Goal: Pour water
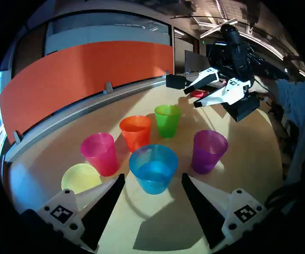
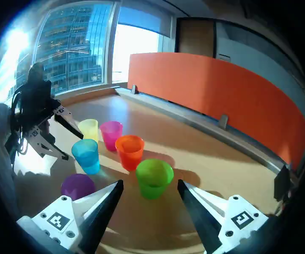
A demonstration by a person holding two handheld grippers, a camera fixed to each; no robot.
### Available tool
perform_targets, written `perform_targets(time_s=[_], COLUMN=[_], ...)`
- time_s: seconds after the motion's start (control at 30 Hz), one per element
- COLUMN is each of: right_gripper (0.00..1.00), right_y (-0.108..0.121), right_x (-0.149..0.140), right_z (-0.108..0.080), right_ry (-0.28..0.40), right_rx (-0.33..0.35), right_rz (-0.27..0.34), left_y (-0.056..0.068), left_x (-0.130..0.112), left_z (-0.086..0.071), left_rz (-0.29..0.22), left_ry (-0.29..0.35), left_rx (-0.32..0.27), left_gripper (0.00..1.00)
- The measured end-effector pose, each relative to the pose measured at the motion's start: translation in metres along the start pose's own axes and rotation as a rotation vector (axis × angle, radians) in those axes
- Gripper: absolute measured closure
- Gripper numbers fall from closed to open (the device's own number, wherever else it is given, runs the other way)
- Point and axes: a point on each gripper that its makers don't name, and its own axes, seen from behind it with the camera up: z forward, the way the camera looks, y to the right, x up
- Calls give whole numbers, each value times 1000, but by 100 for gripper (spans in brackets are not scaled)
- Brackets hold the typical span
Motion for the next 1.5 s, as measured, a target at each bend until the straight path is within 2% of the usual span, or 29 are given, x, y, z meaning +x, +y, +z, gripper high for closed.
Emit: perform_targets(time_s=[0.6,1.5], right_gripper=[1,1], right_y=[0,7], right_x=[-19,-30], right_z=[15,45], right_ry=[-42,-71], right_rx=[15,31], right_rz=[2,34], left_y=[-3,-5], left_x=[1,2], left_z=[23,36], left_rz=[6,0], left_ry=[-27,-49], left_rx=[-4,-25], left_gripper=[0,0])
